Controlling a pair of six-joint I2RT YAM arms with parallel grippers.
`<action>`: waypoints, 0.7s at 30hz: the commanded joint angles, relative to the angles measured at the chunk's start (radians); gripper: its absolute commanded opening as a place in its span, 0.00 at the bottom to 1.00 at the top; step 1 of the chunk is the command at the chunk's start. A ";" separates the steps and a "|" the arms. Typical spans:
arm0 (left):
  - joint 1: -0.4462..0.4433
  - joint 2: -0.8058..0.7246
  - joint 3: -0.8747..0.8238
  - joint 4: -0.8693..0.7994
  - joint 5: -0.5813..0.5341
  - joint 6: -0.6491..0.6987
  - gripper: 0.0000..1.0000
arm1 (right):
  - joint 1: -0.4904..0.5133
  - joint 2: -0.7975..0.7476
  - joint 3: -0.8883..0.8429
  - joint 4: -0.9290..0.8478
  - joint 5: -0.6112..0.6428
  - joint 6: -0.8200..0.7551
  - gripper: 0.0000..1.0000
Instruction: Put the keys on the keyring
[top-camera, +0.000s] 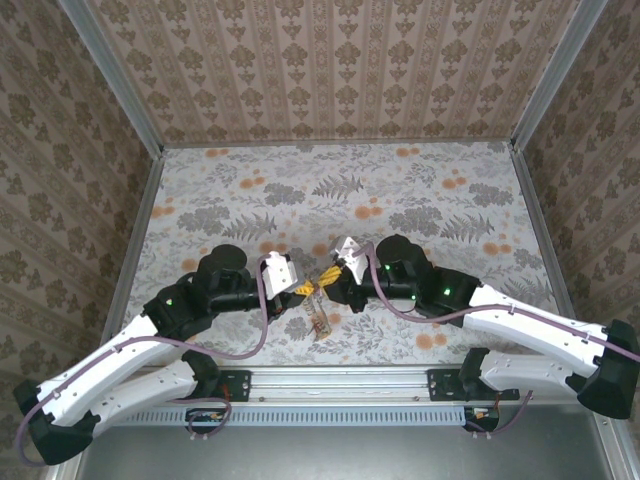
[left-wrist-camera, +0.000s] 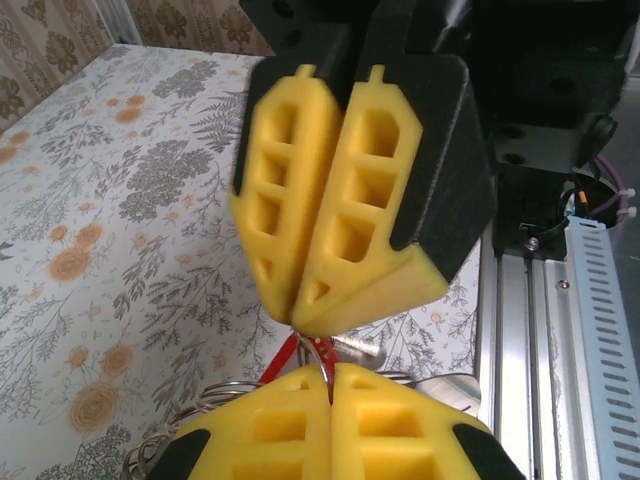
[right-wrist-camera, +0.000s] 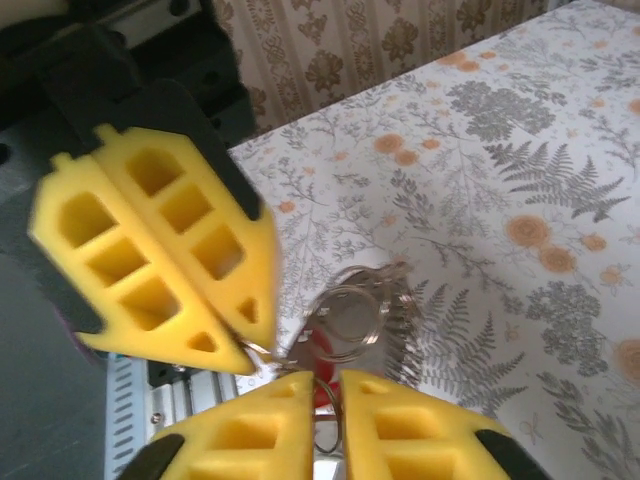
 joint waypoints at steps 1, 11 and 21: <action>-0.023 -0.029 0.021 0.057 0.066 0.021 0.00 | -0.022 -0.044 0.006 -0.035 0.034 -0.009 0.29; -0.022 -0.025 0.043 0.067 0.116 0.019 0.00 | -0.013 -0.183 -0.034 -0.029 -0.097 -0.160 0.44; -0.022 -0.022 0.068 0.100 0.207 0.000 0.00 | -0.010 -0.178 -0.071 0.046 -0.219 -0.248 0.37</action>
